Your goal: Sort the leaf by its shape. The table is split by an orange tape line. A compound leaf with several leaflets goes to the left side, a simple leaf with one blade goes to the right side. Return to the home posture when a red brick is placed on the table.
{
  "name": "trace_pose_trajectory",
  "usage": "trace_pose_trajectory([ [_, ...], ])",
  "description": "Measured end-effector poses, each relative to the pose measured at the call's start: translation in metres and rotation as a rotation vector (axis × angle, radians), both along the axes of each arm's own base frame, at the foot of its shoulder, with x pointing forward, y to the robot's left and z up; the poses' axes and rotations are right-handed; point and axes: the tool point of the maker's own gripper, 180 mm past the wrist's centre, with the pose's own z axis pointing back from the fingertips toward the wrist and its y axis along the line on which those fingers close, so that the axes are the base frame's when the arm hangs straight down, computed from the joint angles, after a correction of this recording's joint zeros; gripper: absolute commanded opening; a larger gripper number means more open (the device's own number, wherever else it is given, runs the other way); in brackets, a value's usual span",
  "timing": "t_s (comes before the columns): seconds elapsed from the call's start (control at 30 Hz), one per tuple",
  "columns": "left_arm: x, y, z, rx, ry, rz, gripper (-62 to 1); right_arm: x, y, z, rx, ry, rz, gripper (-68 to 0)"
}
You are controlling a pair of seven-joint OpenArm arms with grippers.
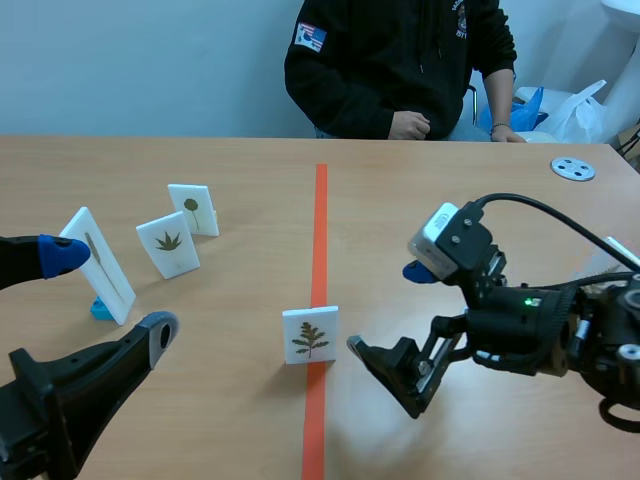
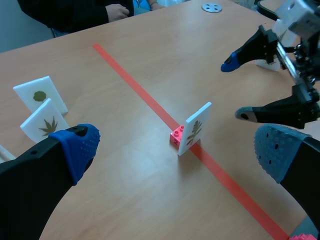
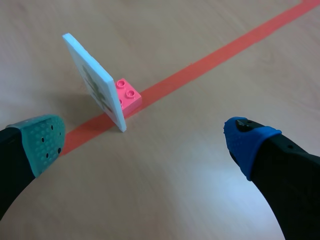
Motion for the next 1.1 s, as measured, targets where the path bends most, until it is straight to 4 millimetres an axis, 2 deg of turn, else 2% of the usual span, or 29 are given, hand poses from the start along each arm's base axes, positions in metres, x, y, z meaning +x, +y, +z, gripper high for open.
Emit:
trace_pose_trajectory([
  [0.27,0.000,0.000,0.000,0.000,0.000,0.000,1.4,-0.002,0.054,-0.026,0.023,0.010,0.097,0.4],
  [0.47,0.000,0.000,0.000,0.000,0.000,0.000,1.4,-0.013,0.076,-0.041,0.007,-0.006,0.145,0.4],
  [0.7,0.000,0.000,0.000,0.000,0.000,0.000,1.4,-0.021,0.076,-0.048,-0.028,-0.010,0.181,-26.5],
  [1.1,0.000,0.000,0.000,0.000,0.000,0.000,1.4,-0.021,0.076,-0.047,-0.024,-0.012,0.181,-58.2],
])
